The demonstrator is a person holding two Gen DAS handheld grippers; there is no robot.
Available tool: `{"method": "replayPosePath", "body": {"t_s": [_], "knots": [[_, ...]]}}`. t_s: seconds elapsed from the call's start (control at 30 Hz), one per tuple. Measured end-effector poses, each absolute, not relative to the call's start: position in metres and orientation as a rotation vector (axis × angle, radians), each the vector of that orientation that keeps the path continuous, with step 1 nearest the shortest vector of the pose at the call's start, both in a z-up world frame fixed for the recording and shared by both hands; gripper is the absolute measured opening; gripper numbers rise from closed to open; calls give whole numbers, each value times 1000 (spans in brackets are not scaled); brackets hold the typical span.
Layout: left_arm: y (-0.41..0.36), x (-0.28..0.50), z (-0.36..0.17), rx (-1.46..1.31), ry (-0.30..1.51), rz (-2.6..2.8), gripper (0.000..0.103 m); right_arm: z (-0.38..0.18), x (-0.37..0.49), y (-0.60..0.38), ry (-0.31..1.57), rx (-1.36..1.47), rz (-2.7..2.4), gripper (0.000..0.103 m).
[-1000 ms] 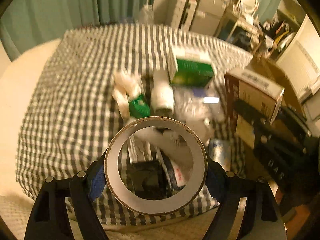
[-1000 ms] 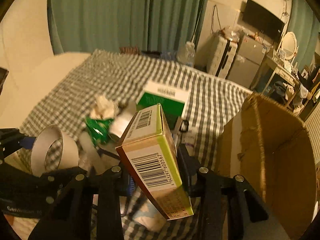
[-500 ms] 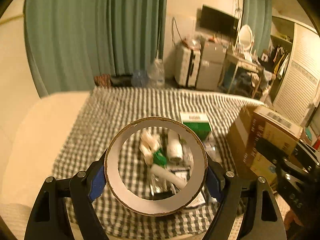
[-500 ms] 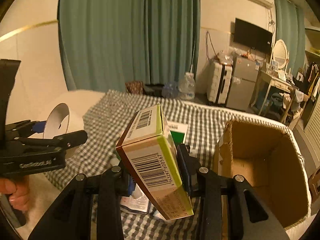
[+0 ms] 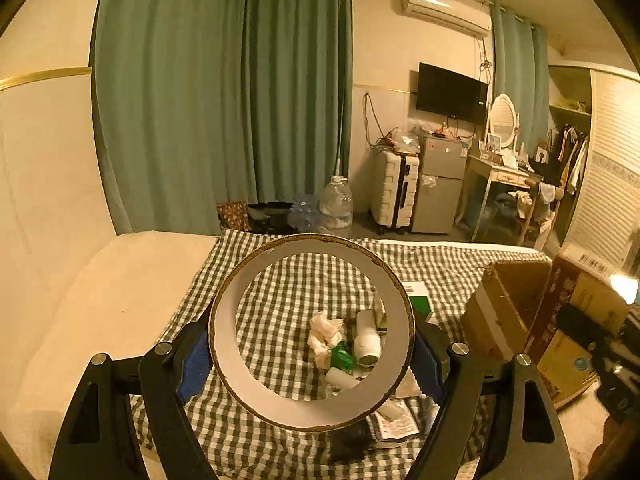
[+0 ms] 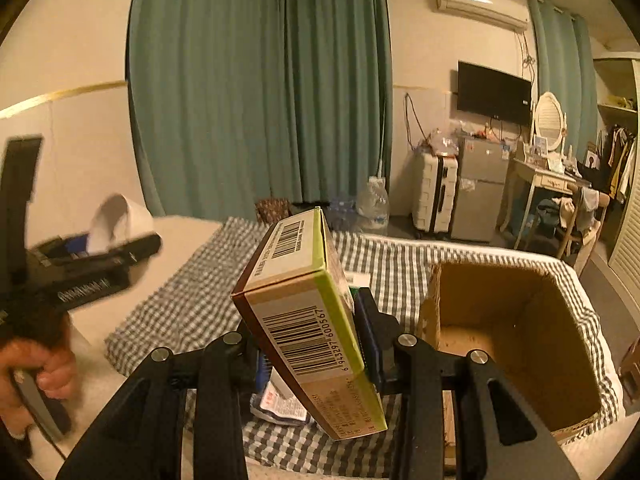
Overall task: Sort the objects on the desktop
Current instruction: 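Carry the tape roll and tan box toward the cardboard box with both tools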
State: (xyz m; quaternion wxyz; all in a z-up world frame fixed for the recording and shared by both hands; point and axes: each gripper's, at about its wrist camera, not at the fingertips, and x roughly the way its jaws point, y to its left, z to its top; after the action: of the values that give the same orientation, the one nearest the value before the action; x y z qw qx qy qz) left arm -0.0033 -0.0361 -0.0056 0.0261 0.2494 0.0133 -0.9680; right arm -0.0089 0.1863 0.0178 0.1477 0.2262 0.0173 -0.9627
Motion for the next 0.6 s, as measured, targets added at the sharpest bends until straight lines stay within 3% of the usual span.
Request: {"method": "replayPosePath", "body": {"t_s": [0.6], "knots": [[64,25,63,598,-66,-3164,83,91,46,272,-35,364,-2858,36]]}}
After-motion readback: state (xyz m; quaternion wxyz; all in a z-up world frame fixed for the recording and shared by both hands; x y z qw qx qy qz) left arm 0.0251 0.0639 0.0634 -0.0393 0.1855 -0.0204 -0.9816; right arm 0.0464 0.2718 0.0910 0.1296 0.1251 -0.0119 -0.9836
